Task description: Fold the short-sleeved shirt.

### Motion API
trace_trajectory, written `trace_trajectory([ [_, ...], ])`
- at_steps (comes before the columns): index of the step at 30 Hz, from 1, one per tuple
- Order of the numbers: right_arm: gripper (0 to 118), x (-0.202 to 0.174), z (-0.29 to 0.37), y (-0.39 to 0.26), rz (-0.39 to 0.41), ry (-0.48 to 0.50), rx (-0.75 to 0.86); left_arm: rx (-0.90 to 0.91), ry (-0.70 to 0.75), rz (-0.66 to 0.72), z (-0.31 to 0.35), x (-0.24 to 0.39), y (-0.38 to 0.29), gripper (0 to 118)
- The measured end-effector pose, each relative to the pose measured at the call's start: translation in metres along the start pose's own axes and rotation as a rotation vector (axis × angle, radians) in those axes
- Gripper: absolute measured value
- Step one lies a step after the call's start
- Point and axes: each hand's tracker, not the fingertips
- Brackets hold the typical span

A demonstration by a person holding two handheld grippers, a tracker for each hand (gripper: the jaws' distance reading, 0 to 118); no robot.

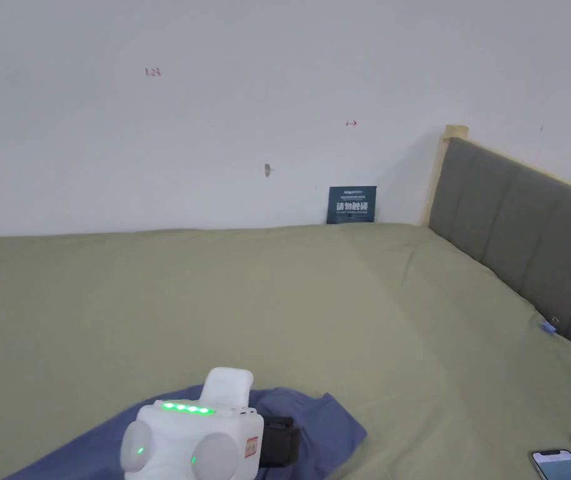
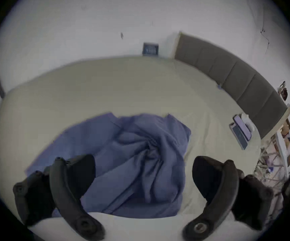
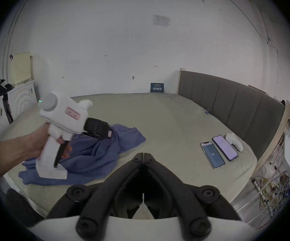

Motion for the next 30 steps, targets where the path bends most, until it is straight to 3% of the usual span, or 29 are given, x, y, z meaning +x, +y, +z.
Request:
trace_trajectory([
  [1, 0, -0.003, 0.004, 0.003, -0.006, 0.008, 0.01, 0.054, 0.027, 0.009, 0.035, -0.001, -0.005, 103],
  [3, 0, -0.01, 0.016, 0.008, -0.016, 0.028, 0.044, 0.189, 0.083, 0.045, 0.107, -0.02, -0.02, 29],
  [4, 0, -0.015, 0.022, 0.011, -0.012, 0.032, 0.056, 0.266, 0.14, 0.064, 0.14, -0.024, -0.033, 0],
  [9, 0, -0.036, 0.049, 0.02, -0.017, 0.089, 0.106, 0.381, 0.288, 0.168, 0.268, -0.055, -0.094, 0],
  [15, 0, -0.065, 0.065, 0.024, -0.017, 0.133, 0.142, 0.477, 0.419, 0.269, 0.344, -0.091, -0.15, 0],
  [19, 0, -0.08, 0.066, 0.024, -0.009, 0.163, 0.143, 0.434, 0.489, 0.294, 0.347, -0.102, -0.161, 0],
  [24, 0, -0.087, 0.063, 0.024, 0.009, 0.19, 0.133, 0.39, 0.455, 0.32, 0.343, -0.121, -0.164, 0],
  [30, 0, -0.089, 0.045, 0.014, -0.008, 0.211, 0.062, 0.158, 0.436, 0.285, 0.278, -0.183, -0.144, 0],
])
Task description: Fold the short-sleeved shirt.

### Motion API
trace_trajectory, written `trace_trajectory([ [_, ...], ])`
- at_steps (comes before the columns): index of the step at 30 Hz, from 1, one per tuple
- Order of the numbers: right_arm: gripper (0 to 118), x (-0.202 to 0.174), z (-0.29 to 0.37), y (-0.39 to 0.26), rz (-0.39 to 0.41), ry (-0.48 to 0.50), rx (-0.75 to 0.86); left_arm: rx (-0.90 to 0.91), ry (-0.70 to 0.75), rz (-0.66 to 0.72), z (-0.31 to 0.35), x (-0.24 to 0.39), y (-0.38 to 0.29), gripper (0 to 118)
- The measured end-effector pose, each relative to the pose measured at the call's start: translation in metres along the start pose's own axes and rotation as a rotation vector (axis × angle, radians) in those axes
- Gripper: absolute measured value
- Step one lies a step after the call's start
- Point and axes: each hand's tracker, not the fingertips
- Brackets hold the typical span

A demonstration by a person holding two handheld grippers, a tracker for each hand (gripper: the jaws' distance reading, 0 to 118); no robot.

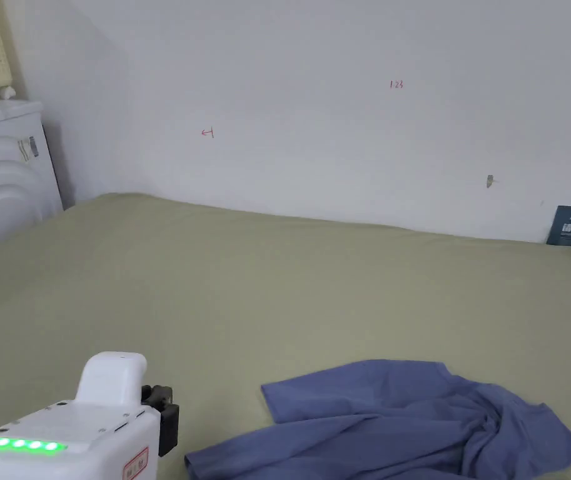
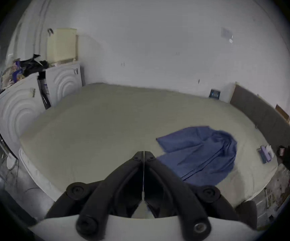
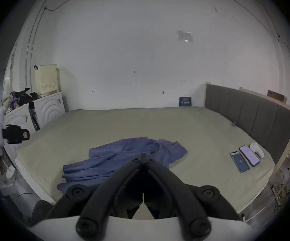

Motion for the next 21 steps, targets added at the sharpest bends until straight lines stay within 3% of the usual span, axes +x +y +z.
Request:
trace_trajectory([
  [3, 0, 0.002, -0.014, -0.009, -0.008, 0.003, -0.048, -0.202, -0.024, -0.043, -0.066, -0.009, -0.009, 0],
  [7, 0, 0.007, -0.034, -0.017, 0.008, -0.013, -0.1, -0.345, -0.084, 0.035, -0.143, -0.03, -0.031, 0],
  [8, 0, 0.008, -0.039, -0.019, 0.012, -0.015, -0.11, -0.375, -0.085, 0.027, -0.157, -0.03, -0.033, 14],
  [11, 0, 0.012, -0.052, -0.022, 0.02, -0.021, -0.146, -0.447, -0.091, -0.03, -0.18, -0.02, -0.033, 118],
  [16, 0, 0.011, -0.061, -0.027, 0.03, -0.023, -0.174, -0.475, -0.037, -0.023, -0.213, -0.018, -0.041, 116],
  [19, 0, 0.013, -0.066, -0.028, 0.037, -0.018, -0.19, -0.5, -0.023, -0.058, -0.224, -0.012, -0.05, 105],
  [20, 0, 0.014, -0.068, -0.028, 0.037, -0.019, -0.196, -0.501, -0.004, -0.069, -0.221, -0.01, -0.05, 92],
  [21, 0, 0.016, -0.07, -0.027, 0.035, -0.024, -0.204, -0.489, -0.004, -0.073, -0.214, -0.009, -0.047, 92],
])
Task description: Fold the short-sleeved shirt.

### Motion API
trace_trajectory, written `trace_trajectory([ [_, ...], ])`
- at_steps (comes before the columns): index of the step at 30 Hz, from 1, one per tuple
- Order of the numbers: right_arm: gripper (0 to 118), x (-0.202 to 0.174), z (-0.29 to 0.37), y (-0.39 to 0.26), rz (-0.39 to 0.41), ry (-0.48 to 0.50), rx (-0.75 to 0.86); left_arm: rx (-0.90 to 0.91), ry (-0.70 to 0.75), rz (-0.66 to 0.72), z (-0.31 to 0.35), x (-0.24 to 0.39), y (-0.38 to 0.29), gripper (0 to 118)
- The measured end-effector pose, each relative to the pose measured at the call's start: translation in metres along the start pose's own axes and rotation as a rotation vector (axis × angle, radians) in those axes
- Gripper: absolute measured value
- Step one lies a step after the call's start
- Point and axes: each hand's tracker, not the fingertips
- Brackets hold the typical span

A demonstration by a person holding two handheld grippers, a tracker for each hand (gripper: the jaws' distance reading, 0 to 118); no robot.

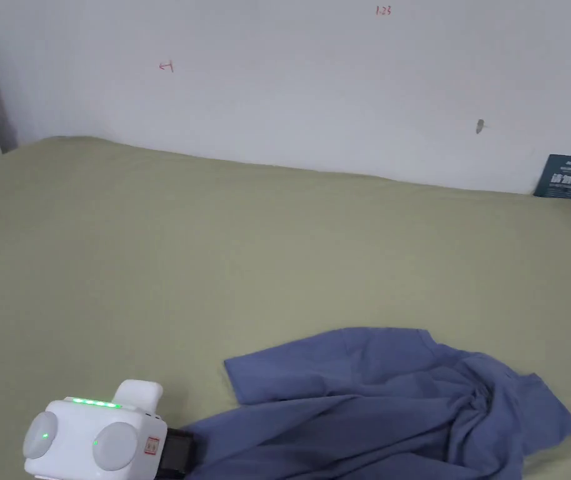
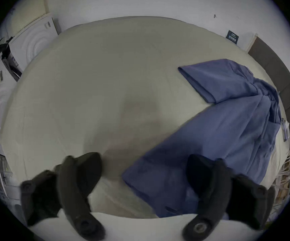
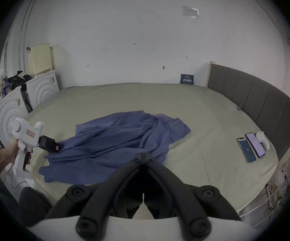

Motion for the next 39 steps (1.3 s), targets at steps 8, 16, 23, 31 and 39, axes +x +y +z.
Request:
trace_trajectory([
  [8, 0, 0.044, -0.031, 0.031, -0.032, -0.061, -0.014, 0.022, -0.069, -0.002, 0.016, 0.006, -0.008, 1],
  [16, 0, 0.132, -0.166, 0.083, -0.09, -0.08, -0.214, 0.044, -0.082, -0.006, 0.019, 0.009, -0.009, 1],
  [23, 82, 0.161, -0.252, 0.082, -0.131, 0.153, -0.424, 0.038, -0.097, -0.004, 0.012, 0.001, -0.007, 1],
  [31, 82, 0.17, -0.307, 0.06, -0.117, -0.028, -0.509, 0.032, -0.088, -0.015, 0.008, 0.001, -0.005, 1],
  [39, 6, 0.167, -0.242, 0.079, -0.116, -0.001, -0.403, 0.039, -0.081, 0.012, 0.03, -0.005, 0.003, 1],
])
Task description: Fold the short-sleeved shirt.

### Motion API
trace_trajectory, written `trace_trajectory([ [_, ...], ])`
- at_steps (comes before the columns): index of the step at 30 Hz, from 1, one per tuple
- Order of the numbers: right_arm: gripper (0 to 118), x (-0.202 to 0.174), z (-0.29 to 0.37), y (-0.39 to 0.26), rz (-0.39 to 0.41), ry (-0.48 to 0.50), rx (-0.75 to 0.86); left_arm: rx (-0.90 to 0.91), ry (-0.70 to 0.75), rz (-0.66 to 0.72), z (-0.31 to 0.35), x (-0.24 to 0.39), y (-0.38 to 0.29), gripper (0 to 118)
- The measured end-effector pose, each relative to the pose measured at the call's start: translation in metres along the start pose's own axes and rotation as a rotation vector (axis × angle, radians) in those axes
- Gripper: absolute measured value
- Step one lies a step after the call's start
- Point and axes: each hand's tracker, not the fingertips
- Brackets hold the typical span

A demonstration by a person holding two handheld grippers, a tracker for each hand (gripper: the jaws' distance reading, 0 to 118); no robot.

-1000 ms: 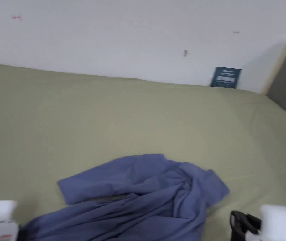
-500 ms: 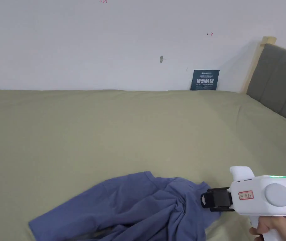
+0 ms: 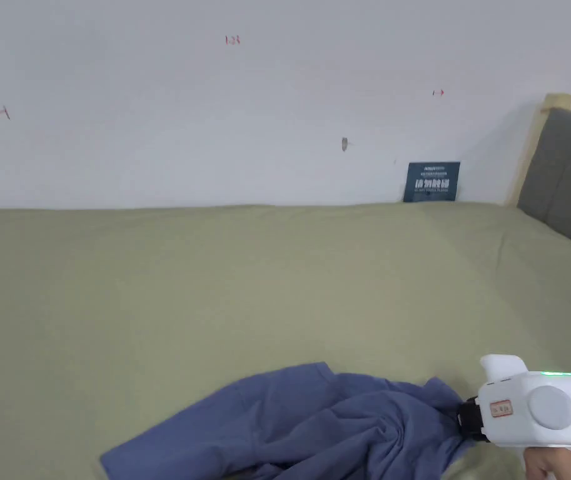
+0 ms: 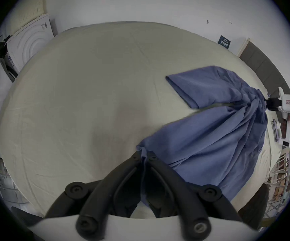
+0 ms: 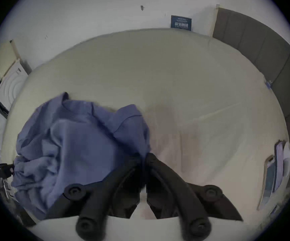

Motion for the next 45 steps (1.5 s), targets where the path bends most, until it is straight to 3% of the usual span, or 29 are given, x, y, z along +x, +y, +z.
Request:
trace_trajectory([
  [5, 6, -0.001, 0.121, 0.006, 0.038, 0.024, 0.167, 0.17, 0.019, 0.058, 0.082, -0.017, 0.025, 1],
  [11, 6, -0.011, 0.25, 0.017, 0.09, 0.037, 0.356, 0.358, 0.117, 0.021, 0.201, -0.028, 0.067, 1],
  [19, 6, -0.014, 0.341, 0.039, 0.064, 0.028, 0.514, 0.525, 0.184, 0.05, 0.293, -0.032, 0.12, 1],
  [30, 6, -0.009, 0.355, 0.117, 0.021, -0.018, 0.622, 0.645, 0.228, 0.054, 0.343, 0.012, 0.181, 1],
  [35, 6, -0.013, 0.342, 0.163, 0.056, -0.044, 0.637, 0.651, 0.285, 0.03, 0.333, 0.022, 0.225, 1],
  [39, 6, -0.013, 0.321, 0.203, 0.026, -0.051, 0.637, 0.663, 0.29, 0.063, 0.318, 0.022, 0.266, 1],
  [45, 6, -0.015, 0.278, 0.243, 0.015, -0.074, 0.634, 0.661, 0.2, 0.146, 0.285, 0.012, 0.315, 1],
])
